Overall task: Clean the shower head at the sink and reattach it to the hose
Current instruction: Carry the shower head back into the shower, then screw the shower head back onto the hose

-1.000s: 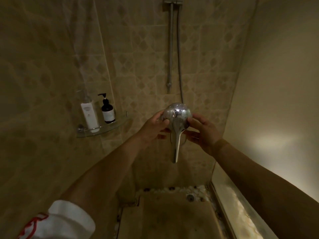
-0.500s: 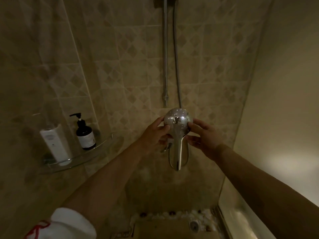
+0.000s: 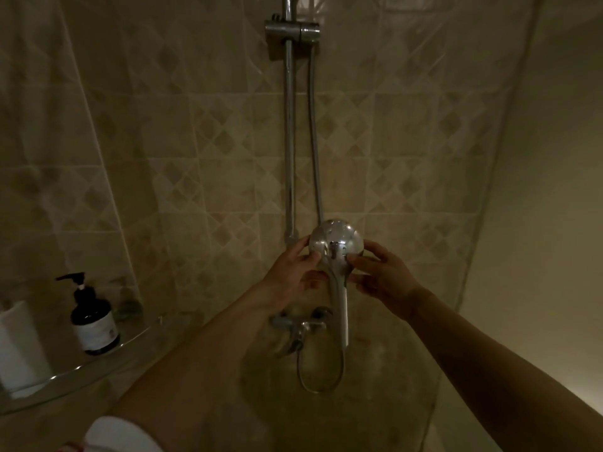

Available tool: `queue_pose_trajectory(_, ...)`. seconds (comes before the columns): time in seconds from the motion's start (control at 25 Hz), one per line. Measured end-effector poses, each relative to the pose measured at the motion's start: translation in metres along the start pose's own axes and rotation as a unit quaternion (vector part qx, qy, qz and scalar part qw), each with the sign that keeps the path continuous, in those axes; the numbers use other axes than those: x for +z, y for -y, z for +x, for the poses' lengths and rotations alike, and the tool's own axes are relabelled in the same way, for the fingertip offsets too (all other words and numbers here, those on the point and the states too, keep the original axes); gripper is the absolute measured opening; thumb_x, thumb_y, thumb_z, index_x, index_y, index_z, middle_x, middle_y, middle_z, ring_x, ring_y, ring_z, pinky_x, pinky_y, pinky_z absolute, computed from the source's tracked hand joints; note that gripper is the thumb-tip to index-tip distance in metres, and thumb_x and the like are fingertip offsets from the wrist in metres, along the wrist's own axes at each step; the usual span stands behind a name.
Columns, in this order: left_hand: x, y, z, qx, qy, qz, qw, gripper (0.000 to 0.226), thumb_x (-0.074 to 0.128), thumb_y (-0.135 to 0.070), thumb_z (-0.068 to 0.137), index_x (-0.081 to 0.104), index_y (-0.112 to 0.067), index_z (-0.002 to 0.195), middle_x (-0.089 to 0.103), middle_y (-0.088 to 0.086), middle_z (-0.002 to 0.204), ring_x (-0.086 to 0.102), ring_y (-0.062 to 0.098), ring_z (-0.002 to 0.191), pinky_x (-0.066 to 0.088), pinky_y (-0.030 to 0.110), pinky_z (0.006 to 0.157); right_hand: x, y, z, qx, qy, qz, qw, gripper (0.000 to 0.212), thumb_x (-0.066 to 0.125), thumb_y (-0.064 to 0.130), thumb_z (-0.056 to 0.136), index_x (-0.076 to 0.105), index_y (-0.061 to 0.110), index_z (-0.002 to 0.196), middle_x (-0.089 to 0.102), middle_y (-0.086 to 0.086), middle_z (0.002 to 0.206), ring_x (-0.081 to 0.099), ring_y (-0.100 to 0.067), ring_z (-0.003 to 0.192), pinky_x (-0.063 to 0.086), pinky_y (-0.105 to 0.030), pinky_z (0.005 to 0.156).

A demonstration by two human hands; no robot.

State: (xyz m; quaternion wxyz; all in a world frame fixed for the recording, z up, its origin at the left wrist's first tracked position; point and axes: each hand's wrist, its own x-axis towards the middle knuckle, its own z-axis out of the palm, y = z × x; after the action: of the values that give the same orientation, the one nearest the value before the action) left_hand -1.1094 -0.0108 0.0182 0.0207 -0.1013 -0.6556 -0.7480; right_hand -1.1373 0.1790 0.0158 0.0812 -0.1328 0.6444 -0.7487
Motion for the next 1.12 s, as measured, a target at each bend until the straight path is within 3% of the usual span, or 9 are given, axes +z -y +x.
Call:
queue_pose_trajectory(0.08, 0.001, -0.010, 0.023, 0.011, 0.000, -0.002, 1.000, 0.039, 0.051, -0.012, 0.095, 0.048, -0.022, 0.133, 0.065, 0.010, 0.100, 0.062, 0.029, 0.089, 0.052, 0.025, 0.058, -0.004, 0.013, 0.020, -0.010, 0.003, -0.018, 1.000, 0.040, 0.076, 0.018, 0.081, 0.065, 0.025, 0.119, 0.072, -0.006, 0.097, 0.066, -0.019, 0.073, 0.045, -0.030, 0.063)
queue_pose_trajectory(0.24, -0.008, -0.037, 0.065, 0.043, 0.020, 0.008, 0.999, 0.040, 0.054, -0.016, 0.095, 0.049, -0.026, 0.132, 0.067, 0.009, 0.104, 0.063, 0.031, 0.095, 0.047, 0.040, 0.079, -0.004, 0.047, 0.056, -0.047, 0.013, -0.047, 0.998, 0.041, 0.074, 0.020, 0.083, 0.062, 0.027, 0.121, 0.070, -0.005, 0.102, 0.065, -0.019, 0.080, 0.049, -0.032, 0.072)
queue_pose_trajectory(0.48, -0.029, -0.099, 0.121, 0.100, 0.033, 0.007, 0.994, 0.039, 0.053, -0.011, 0.094, 0.049, -0.025, 0.130, 0.069, 0.004, 0.091, 0.064, 0.020, 0.073, 0.051, 0.031, 0.061, 0.019, 0.108, 0.107, -0.107, -0.012, -0.056, 0.993, 0.037, 0.073, 0.018, 0.084, 0.063, 0.031, 0.117, 0.069, 0.000, 0.097, 0.061, -0.017, 0.081, 0.047, -0.033, 0.076)
queue_pose_trajectory(0.68, -0.049, -0.147, 0.166, 0.138, 0.058, 0.022, 0.988, 0.040, 0.056, -0.013, 0.093, 0.049, -0.026, 0.130, 0.068, 0.006, 0.091, 0.065, 0.019, 0.071, 0.050, 0.031, 0.061, 0.036, 0.151, 0.148, -0.151, -0.030, -0.065, 0.986, 0.041, 0.073, 0.019, 0.085, 0.061, 0.032, 0.122, 0.069, 0.002, 0.098, 0.066, -0.017, 0.081, 0.045, -0.035, 0.078)
queue_pose_trajectory(0.8, -0.054, -0.175, 0.190, 0.150, 0.057, 0.070, 0.985, 0.043, 0.059, -0.017, 0.092, 0.048, -0.027, 0.132, 0.066, 0.008, 0.094, 0.064, 0.021, 0.072, 0.050, 0.028, 0.055, 0.041, 0.172, 0.165, -0.167, -0.049, -0.037, 0.984, 0.043, 0.073, 0.020, 0.085, 0.060, 0.032, 0.124, 0.069, 0.001, 0.099, 0.066, -0.017, 0.079, 0.047, -0.032, 0.070)
queue_pose_trajectory(0.96, -0.056, -0.210, 0.213, 0.184, 0.023, 0.190, 0.964, 0.045, 0.060, -0.024, 0.091, 0.048, -0.024, 0.134, 0.065, 0.013, 0.102, 0.062, 0.020, 0.077, 0.052, 0.027, 0.054, 0.041, 0.196, 0.185, -0.184, -0.054, -0.004, 0.981, 0.039, 0.071, 0.020, 0.087, 0.060, 0.032, 0.123, 0.067, -0.001, 0.101, 0.062, -0.023, 0.088, 0.045, -0.028, 0.062)
queue_pose_trajectory(1.12, -0.046, -0.241, 0.247, 0.254, -0.110, 0.240, 0.930, 0.033, 0.058, -0.025, 0.092, 0.056, -0.019, 0.124, 0.065, 0.012, 0.108, 0.064, 0.023, 0.085, 0.058, 0.041, 0.079, 0.033, 0.219, 0.204, -0.201, -0.080, 0.014, 0.976, 0.046, 0.073, 0.021, 0.086, 0.057, 0.030, 0.128, 0.066, -0.003, 0.105, 0.063, -0.024, 0.088, 0.047, -0.027, 0.058)
